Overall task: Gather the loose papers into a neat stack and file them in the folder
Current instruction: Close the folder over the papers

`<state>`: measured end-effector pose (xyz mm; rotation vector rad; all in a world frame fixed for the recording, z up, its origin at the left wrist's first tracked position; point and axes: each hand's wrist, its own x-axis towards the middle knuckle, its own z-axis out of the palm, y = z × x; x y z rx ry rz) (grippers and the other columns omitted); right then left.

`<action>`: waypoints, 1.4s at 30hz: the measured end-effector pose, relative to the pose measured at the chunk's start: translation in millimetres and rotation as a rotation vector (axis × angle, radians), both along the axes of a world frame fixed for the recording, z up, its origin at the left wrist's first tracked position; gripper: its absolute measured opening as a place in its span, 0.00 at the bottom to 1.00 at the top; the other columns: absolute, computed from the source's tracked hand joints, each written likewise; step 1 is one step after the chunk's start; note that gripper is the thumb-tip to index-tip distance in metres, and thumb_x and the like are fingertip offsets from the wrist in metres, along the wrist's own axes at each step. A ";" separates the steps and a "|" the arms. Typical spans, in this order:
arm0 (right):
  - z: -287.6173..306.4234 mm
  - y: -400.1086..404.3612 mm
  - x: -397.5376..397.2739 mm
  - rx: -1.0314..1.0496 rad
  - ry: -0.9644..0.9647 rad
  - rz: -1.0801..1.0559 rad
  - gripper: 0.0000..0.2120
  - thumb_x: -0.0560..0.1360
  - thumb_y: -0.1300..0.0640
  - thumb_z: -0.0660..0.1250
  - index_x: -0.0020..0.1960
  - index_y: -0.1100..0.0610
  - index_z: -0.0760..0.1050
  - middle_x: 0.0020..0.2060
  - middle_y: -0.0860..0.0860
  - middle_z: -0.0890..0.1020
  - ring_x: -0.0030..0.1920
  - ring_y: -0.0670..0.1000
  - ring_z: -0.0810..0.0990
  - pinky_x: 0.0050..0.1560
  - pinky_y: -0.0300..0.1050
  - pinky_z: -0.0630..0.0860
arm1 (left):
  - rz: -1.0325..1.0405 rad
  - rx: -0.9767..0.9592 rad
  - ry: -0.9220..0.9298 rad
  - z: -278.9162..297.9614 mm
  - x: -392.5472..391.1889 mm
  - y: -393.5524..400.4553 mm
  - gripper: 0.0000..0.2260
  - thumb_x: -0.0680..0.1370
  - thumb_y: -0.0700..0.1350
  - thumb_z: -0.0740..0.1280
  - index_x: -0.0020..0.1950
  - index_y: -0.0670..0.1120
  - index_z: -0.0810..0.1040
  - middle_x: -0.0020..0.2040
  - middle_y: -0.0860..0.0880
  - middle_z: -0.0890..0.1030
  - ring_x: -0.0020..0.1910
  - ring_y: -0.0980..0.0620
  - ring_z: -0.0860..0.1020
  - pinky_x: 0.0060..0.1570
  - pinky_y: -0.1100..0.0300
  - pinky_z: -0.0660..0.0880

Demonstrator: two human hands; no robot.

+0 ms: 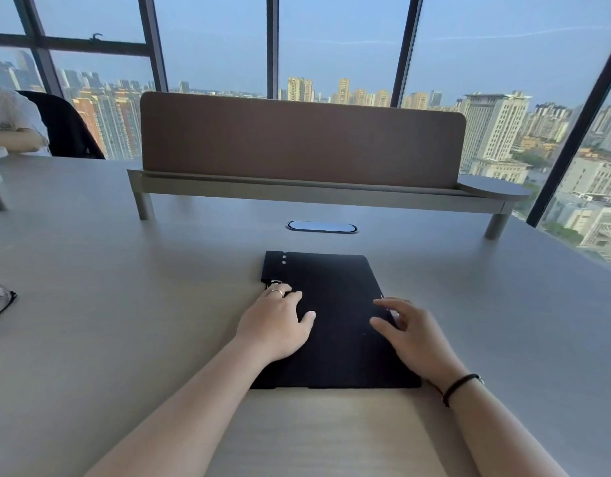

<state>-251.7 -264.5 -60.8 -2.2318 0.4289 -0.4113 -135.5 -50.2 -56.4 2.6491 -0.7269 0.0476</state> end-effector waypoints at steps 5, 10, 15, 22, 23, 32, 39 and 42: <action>3.3 22.4 -3.1 -0.351 0.151 0.042 0.19 0.79 0.45 0.65 0.68 0.45 0.77 0.74 0.42 0.72 0.74 0.46 0.70 0.71 0.42 0.65 | 0.008 0.134 0.022 0.3 -4.8 4.3 0.33 0.77 0.68 0.52 0.79 0.55 0.59 0.82 0.53 0.56 0.81 0.53 0.49 0.77 0.47 0.52; 5.3 44.9 -3.7 -0.681 0.205 -0.041 0.19 0.81 0.41 0.55 0.63 0.46 0.79 0.65 0.43 0.79 0.74 0.47 0.69 0.75 0.49 0.59 | 0.018 0.166 0.091 1.4 -7.0 10.3 0.36 0.74 0.74 0.49 0.80 0.61 0.53 0.83 0.54 0.48 0.81 0.48 0.46 0.78 0.47 0.47; 5.3 76.7 -4.4 -0.630 0.175 0.065 0.21 0.82 0.42 0.57 0.64 0.52 0.78 0.67 0.47 0.78 0.72 0.49 0.71 0.74 0.48 0.63 | -0.041 -0.114 0.122 -2.6 -4.1 21.9 0.29 0.77 0.62 0.64 0.76 0.53 0.68 0.80 0.54 0.62 0.80 0.50 0.53 0.76 0.53 0.55; 6.8 73.0 -1.4 -0.538 0.175 -0.012 0.17 0.79 0.42 0.61 0.60 0.50 0.78 0.61 0.46 0.80 0.63 0.51 0.77 0.65 0.47 0.70 | -0.078 -0.207 0.067 -4.5 -17.4 3.1 0.21 0.78 0.54 0.67 0.70 0.49 0.76 0.75 0.52 0.70 0.78 0.50 0.59 0.72 0.60 0.56; 7.3 69.6 -1.2 -0.533 0.176 -0.044 0.15 0.78 0.42 0.62 0.58 0.49 0.78 0.59 0.46 0.81 0.61 0.52 0.77 0.64 0.48 0.71 | -0.079 -0.223 0.076 -4.5 -19.8 -3.5 0.21 0.78 0.54 0.67 0.70 0.50 0.76 0.75 0.52 0.71 0.78 0.49 0.59 0.72 0.60 0.56; 4.3 1.4 -6.1 -0.461 0.251 -0.203 0.19 0.79 0.39 0.57 0.61 0.48 0.76 0.62 0.47 0.77 0.66 0.52 0.75 0.73 0.63 0.60 | -0.091 -0.286 0.136 -8.2 -30.4 -100.4 0.19 0.76 0.53 0.66 0.67 0.53 0.78 0.74 0.54 0.72 0.79 0.50 0.57 0.74 0.54 0.61; 5.9 -103.7 -22.8 -0.432 0.278 -0.393 0.16 0.78 0.40 0.57 0.55 0.48 0.76 0.59 0.47 0.77 0.62 0.52 0.78 0.71 0.65 0.62 | -0.188 -0.366 0.239 -1.4 -39.1 -214.1 0.12 0.73 0.53 0.68 0.55 0.58 0.83 0.67 0.55 0.77 0.68 0.56 0.72 0.60 0.62 0.68; 7.3 -156.1 -27.7 -0.417 0.278 -0.453 0.14 0.78 0.41 0.58 0.53 0.48 0.76 0.56 0.46 0.79 0.57 0.52 0.80 0.70 0.64 0.64 | -0.229 -0.345 0.253 -1.4 -43.2 -264.8 0.12 0.73 0.55 0.66 0.55 0.60 0.82 0.67 0.58 0.77 0.65 0.58 0.74 0.58 0.62 0.70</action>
